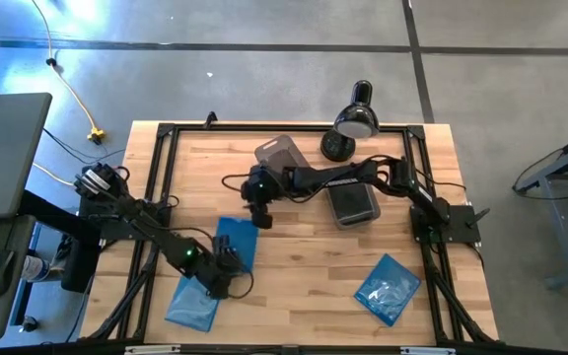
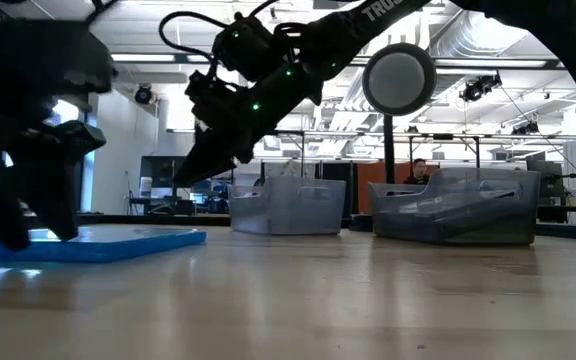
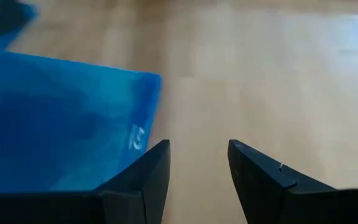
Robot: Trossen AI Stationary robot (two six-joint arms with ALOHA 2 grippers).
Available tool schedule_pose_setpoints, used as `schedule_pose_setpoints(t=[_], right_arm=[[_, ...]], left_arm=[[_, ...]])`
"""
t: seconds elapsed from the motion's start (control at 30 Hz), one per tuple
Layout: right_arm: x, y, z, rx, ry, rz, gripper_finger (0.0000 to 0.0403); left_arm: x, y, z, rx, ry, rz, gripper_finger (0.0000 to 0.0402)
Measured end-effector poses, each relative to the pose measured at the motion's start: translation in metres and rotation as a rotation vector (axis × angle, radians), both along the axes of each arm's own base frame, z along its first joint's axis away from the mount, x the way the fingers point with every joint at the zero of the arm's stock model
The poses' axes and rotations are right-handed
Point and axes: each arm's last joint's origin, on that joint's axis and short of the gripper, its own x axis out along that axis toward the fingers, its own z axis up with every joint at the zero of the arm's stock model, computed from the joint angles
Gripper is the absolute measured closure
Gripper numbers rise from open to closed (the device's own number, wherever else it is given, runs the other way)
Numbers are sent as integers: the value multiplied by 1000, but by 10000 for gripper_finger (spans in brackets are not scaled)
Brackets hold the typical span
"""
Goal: Pick & place jewel cases by type
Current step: Put the top blue CD case into the left black bin
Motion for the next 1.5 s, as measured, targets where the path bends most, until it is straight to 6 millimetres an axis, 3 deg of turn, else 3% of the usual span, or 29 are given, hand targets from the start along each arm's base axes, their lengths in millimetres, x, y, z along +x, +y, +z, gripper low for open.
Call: schedule_pose_setpoints(t=[0.17, 0.33, 0.6, 0.7, 0.87, 1.0, 1.1, 1.23, 1.5], right_arm=[[-5, 23, -7, 36, 91, 152, 245], [-12, 59, -13, -28, 191, 230, 245], [-15, 117, -19, -133, 166, 380, 245], [-15, 128, -20, -191, 156, 364, 245], [-13, 128, -28, -154, 161, 360, 245], [-12, 128, -34, -147, 159, 367, 245], [-13, 135, -36, -164, 162, 387, 245], [-16, 153, -36, -347, 165, 396, 245], [-27, 189, -36, -404, 176, 473, 245]], left_arm=[[-4, -19, 1, -58, -38, -122, 204], [-15, -35, 2, -93, -49, -179, 205], [-22, -50, 19, 30, -95, -144, 205], [-20, -50, 31, 84, -56, -109, 205], [-20, -49, 49, 114, 6, -46, 205], [-24, -45, 53, 96, 52, 104, 205], [-31, -33, 49, 66, 95, 385, 205], [-38, -15, 35, -3, 116, 753, 205], [-34, -3, 14, -114, 166, 864, 205]])
